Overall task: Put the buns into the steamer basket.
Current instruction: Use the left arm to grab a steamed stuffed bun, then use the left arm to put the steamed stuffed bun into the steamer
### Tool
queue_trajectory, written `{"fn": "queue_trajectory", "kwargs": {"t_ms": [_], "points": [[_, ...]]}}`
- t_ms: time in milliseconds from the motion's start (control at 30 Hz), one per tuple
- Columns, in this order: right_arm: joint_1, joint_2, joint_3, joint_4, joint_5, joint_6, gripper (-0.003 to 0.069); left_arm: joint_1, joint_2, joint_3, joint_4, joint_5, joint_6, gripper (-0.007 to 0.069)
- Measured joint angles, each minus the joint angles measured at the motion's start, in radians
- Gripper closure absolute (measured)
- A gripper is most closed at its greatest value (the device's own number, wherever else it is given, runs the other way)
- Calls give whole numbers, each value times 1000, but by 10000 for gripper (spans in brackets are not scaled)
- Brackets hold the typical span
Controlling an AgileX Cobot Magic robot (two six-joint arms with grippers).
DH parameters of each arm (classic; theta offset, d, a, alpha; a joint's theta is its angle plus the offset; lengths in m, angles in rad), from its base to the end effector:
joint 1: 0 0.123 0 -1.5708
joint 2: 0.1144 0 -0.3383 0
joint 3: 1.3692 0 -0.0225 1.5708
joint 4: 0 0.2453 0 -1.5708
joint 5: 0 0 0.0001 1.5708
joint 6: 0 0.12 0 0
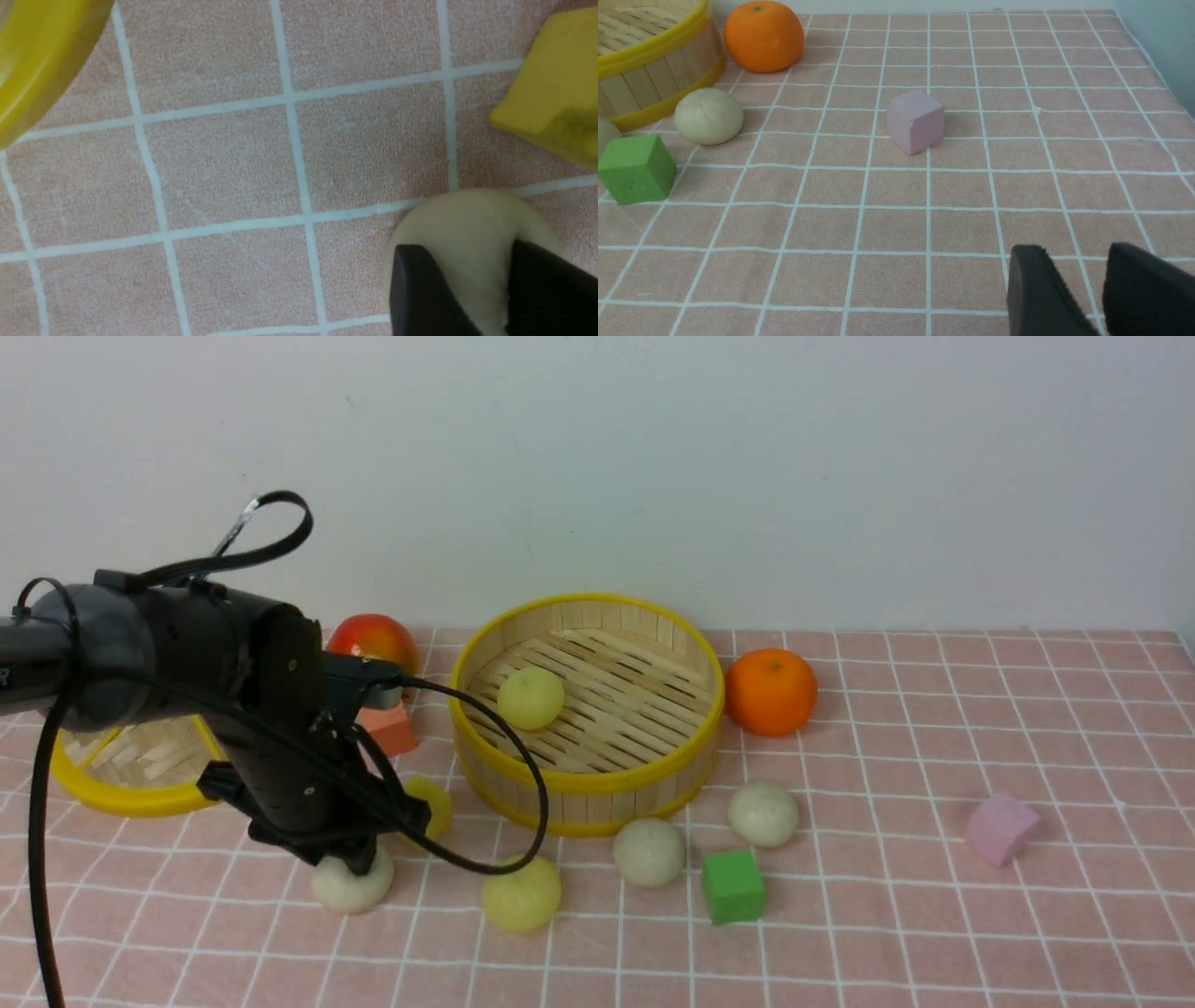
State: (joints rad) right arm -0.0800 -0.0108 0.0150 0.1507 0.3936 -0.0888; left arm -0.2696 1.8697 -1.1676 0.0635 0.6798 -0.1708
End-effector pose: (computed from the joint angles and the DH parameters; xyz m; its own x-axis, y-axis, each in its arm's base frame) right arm 0.0208 0.0053 0.1645 -0.2992 0.0746 -0.9513 0.0402 0.9970 0.0655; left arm 0.3694 -0.0971 0.1943 -0.9512 0.1373 -0.2762 0.1415 0.9899 0.0050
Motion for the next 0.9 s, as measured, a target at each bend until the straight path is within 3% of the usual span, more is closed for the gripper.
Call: {"fn": "queue_trajectory", "kwargs": {"t_ms": [33,100,200,300,433,567,700,900], "points": [[0,0,0,0,0,0,419,0,0,0,-1,0,0,401],[0,0,0,0,0,0,419,0,-8,-13,-8,27,-6,523],[0,0,0,0,0,0,419,0,-50,-33,-25,64,-7,624],[0,0,0,0,0,0,419,0,-103,-63,-49,101,-7,627],[0,0,0,0,0,0,419,-20,-172,-174,-175,149,53,627],[0,0,0,0,0,0,419,-105,-127,-287,-273,151,130,627],[0,0,0,0,0,0,419,-161,-19,-374,-280,142,141,627],[0,0,0,0,0,0,419,-159,157,-484,-261,95,128,627]]}}
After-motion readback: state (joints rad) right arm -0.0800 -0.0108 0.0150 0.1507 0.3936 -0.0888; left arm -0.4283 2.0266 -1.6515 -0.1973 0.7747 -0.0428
